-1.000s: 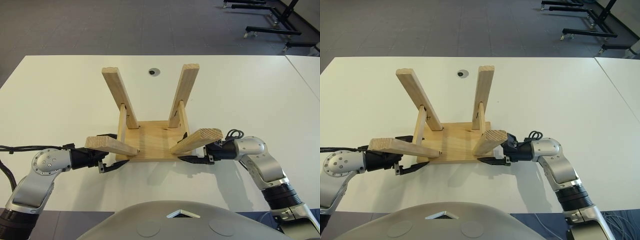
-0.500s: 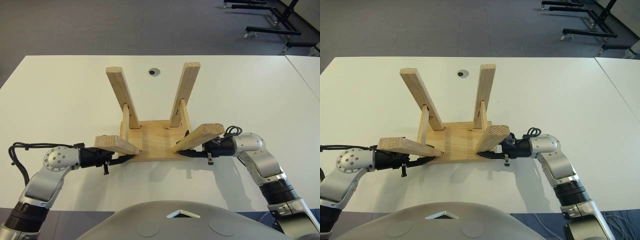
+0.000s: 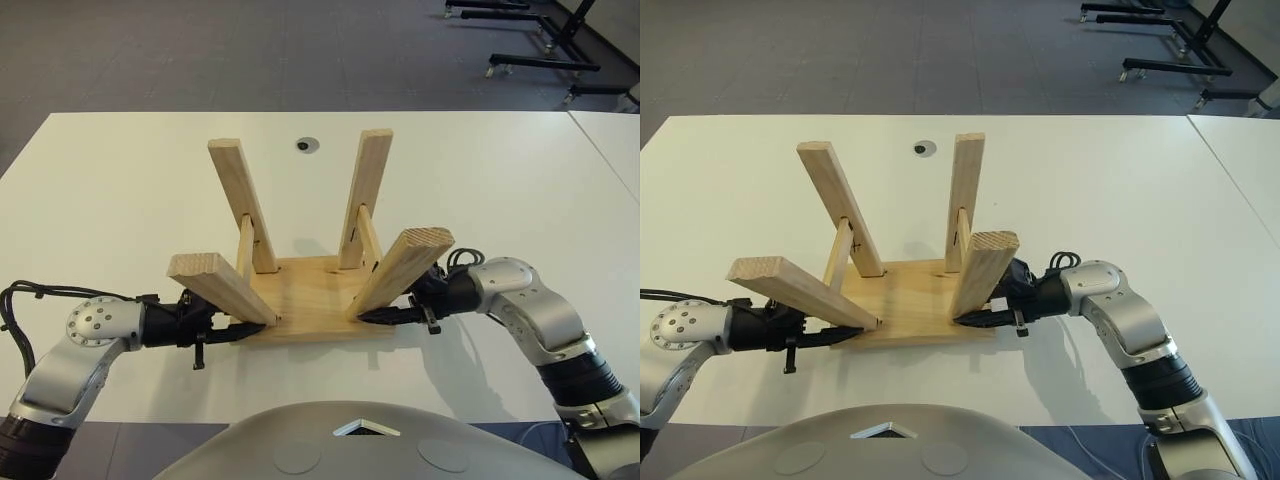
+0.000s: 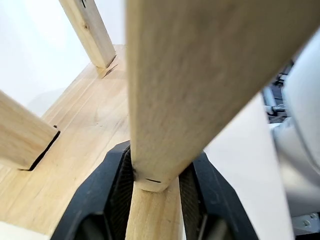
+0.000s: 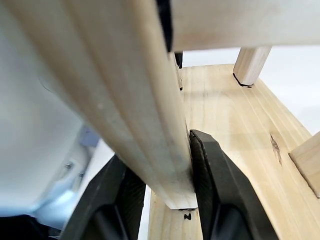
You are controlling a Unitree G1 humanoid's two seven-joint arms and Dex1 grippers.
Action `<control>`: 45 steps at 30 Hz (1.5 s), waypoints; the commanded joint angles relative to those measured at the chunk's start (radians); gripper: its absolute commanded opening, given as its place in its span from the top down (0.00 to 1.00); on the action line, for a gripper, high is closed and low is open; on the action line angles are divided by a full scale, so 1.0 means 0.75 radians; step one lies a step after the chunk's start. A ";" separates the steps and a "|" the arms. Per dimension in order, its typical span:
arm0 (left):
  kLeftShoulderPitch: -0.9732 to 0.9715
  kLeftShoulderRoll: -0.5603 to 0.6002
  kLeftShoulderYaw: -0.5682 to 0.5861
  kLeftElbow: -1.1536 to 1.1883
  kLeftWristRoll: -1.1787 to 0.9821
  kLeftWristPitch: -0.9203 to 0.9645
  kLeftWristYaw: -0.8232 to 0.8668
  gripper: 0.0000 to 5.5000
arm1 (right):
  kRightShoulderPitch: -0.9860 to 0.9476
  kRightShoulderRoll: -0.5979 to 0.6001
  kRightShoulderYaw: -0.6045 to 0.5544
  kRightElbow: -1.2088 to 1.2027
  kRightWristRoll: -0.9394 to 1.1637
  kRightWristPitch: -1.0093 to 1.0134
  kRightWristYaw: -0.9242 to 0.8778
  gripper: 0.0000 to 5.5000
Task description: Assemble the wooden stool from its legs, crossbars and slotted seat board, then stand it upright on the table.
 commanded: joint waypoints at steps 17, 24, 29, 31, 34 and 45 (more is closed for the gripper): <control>0.408 0.137 0.421 -0.399 -1.060 0.691 0.259 0.59 | -0.067 -0.328 -0.171 -0.031 1.045 1.445 -0.412 0.69; 0.446 0.075 0.434 -0.353 -1.005 0.686 0.222 0.37 | 0.115 -0.373 -0.323 -0.098 1.242 1.421 -0.573 0.45; 0.544 0.031 0.483 -0.307 -0.926 0.650 0.132 0.24 | 0.167 -0.309 -0.363 0.021 1.236 1.341 -0.683 0.41; 0.577 0.007 0.502 -0.309 -0.908 0.638 0.106 0.19 | 0.171 -0.285 -0.416 0.092 1.226 1.291 -0.659 0.41; 0.608 -0.009 0.555 -0.304 -0.889 0.617 0.054 0.09 | 0.163 -0.316 -0.547 0.208 1.235 1.251 -0.505 0.41; 0.728 0.024 0.678 -0.191 -0.145 0.123 -0.117 0.02 | 0.287 -0.405 -0.649 -0.005 0.376 0.232 0.067 0.41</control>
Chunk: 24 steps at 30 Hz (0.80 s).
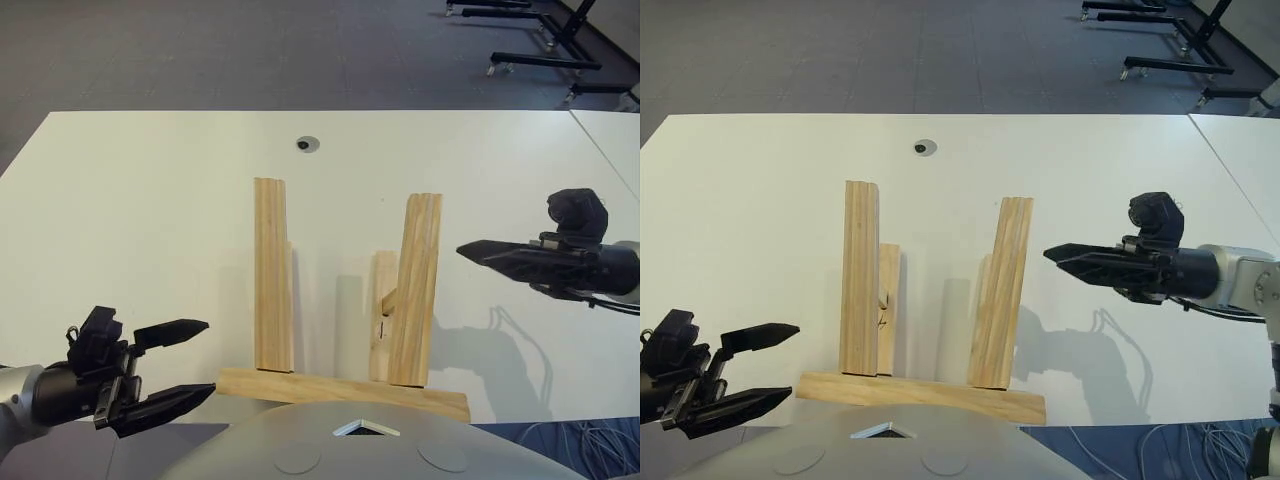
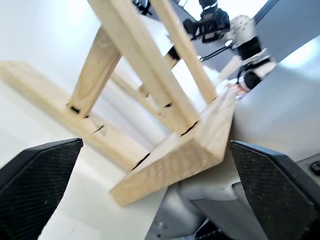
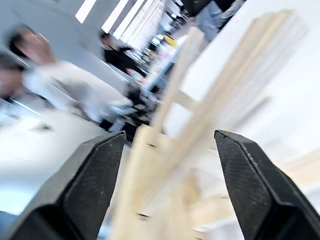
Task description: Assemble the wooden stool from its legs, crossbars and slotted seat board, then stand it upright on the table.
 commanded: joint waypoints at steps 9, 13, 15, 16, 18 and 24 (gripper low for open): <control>-0.148 -0.026 -0.459 0.024 0.619 -0.399 0.073 0.02 | 0.263 -0.070 0.304 -0.034 -0.807 -1.073 0.421 0.41; -0.168 -0.038 -0.526 0.013 0.621 -0.398 0.097 0.02 | 0.496 -0.037 0.361 -0.207 -0.869 -1.183 0.392 0.41; -0.172 -0.054 -0.555 -0.001 0.614 -0.387 0.122 0.02 | 0.574 0.010 0.392 -0.288 -0.898 -1.222 0.331 0.41; -0.175 -0.060 -0.567 -0.005 0.611 -0.384 0.133 0.02 | 0.581 0.047 0.409 -0.307 -0.914 -1.240 0.285 0.41; -0.190 -0.070 -0.589 -0.007 0.610 -0.377 0.156 0.02 | 0.559 0.137 0.446 -0.301 -0.961 -1.302 0.193 0.41; -0.421 -0.163 -0.648 0.102 0.655 -0.412 0.300 0.02 | 0.429 0.326 0.515 -0.237 -0.998 -1.337 -0.005 0.41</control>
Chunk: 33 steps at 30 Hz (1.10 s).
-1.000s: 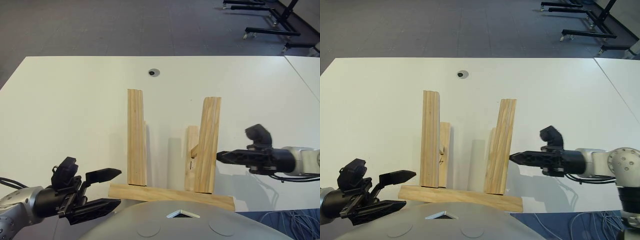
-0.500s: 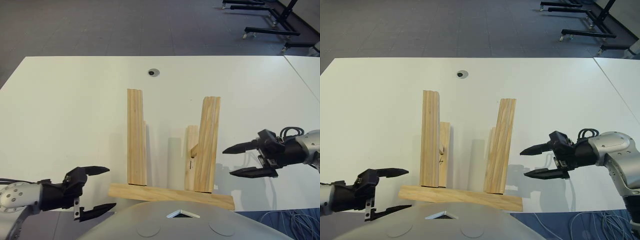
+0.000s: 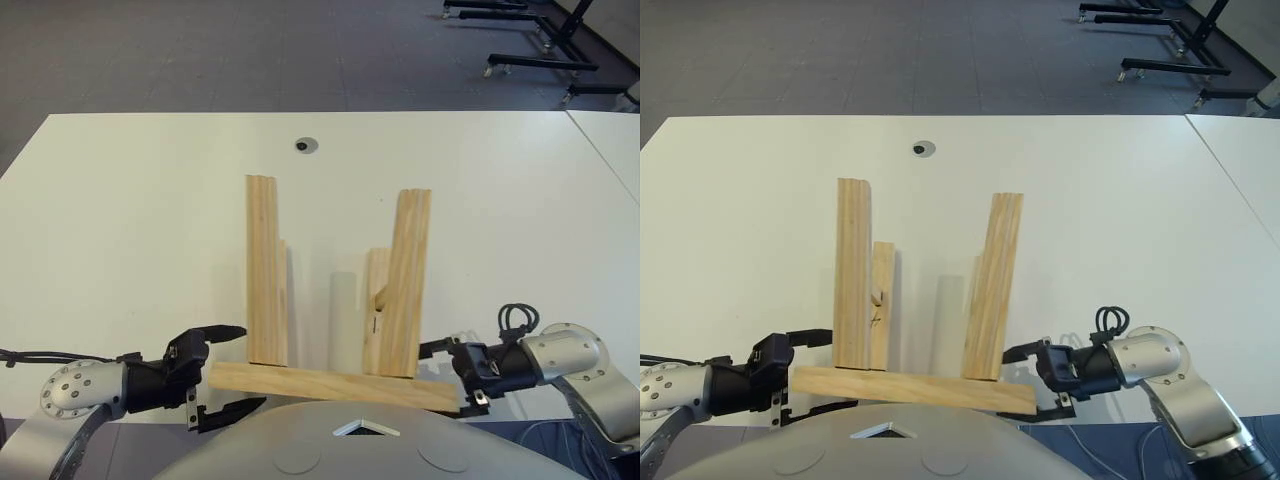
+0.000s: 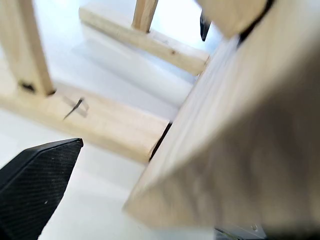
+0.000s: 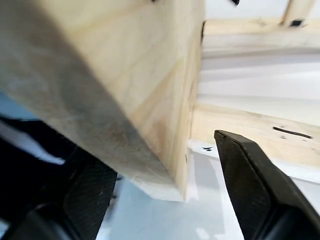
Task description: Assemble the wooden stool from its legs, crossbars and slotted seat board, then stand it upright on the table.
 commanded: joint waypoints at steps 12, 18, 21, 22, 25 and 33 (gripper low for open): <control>-0.474 -0.037 -0.005 0.442 0.122 -0.151 0.094 0.02 | -0.065 0.052 0.017 0.080 -0.029 -0.068 -0.130 0.41; -0.466 -0.042 -0.023 0.454 0.113 -0.174 0.083 0.02 | -0.423 0.244 0.124 0.441 -0.135 -0.019 -0.264 0.41; -0.469 -0.040 -0.024 0.459 0.102 -0.177 0.072 0.02 | -0.458 0.302 0.141 0.504 -0.168 0.005 -0.335 0.41; -0.471 -0.041 -0.023 0.460 0.101 -0.178 0.070 0.02 | -0.447 0.299 0.150 0.494 -0.167 0.014 -0.333 0.41; -0.476 -0.044 -0.015 0.467 0.103 -0.182 0.073 0.02 | -0.447 0.304 0.104 0.527 -0.170 -0.060 -0.368 0.41; -0.485 -0.085 -0.045 0.482 0.124 -0.206 0.115 0.02 | -0.656 0.488 0.065 0.781 -0.358 -0.301 -0.704 0.41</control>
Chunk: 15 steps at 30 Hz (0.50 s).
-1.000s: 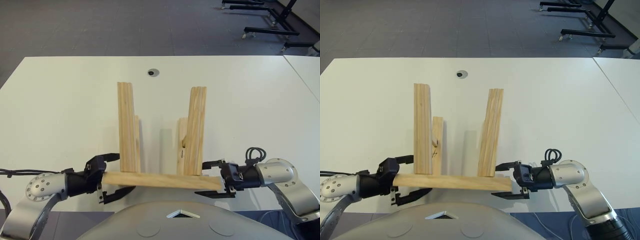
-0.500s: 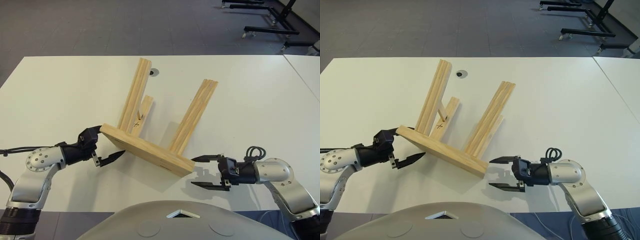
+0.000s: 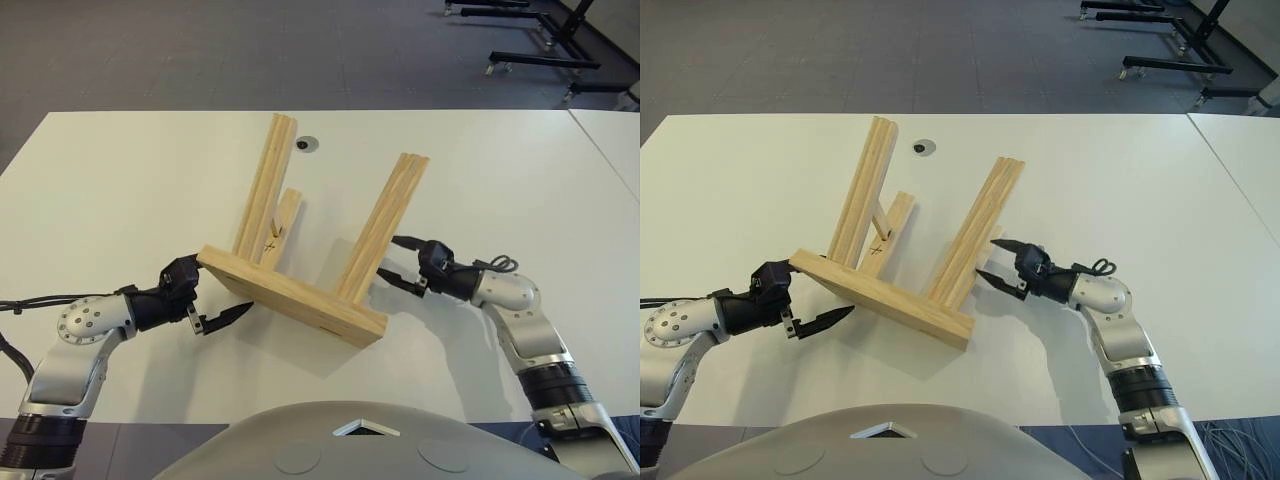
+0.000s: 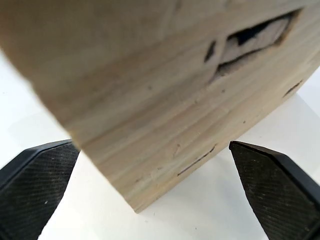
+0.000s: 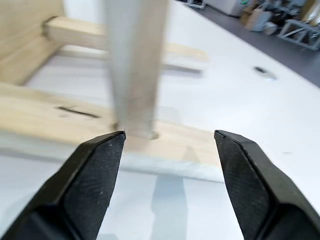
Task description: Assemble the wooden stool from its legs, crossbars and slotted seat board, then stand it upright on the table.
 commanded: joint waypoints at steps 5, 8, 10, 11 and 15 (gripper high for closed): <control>-0.017 -0.029 -0.046 0.035 0.041 -0.042 0.027 0.02 | -0.266 0.215 0.106 0.185 -0.152 -0.056 -0.175 0.41; -0.031 -0.039 -0.062 0.047 0.045 -0.053 0.037 0.02 | -0.340 0.246 0.102 0.242 -0.179 -0.079 -0.228 0.41; -0.025 -0.040 -0.060 0.055 0.048 -0.063 0.040 0.02 | -0.344 0.225 0.074 0.263 -0.176 -0.101 -0.242 0.41; -0.021 -0.040 -0.058 0.060 0.051 -0.067 0.042 0.02 | -0.331 0.213 0.061 0.259 -0.166 -0.108 -0.241 0.41; -0.020 -0.039 -0.029 0.083 0.048 -0.079 0.053 0.02 | -0.253 0.104 -0.013 0.215 -0.064 -0.125 -0.129 0.41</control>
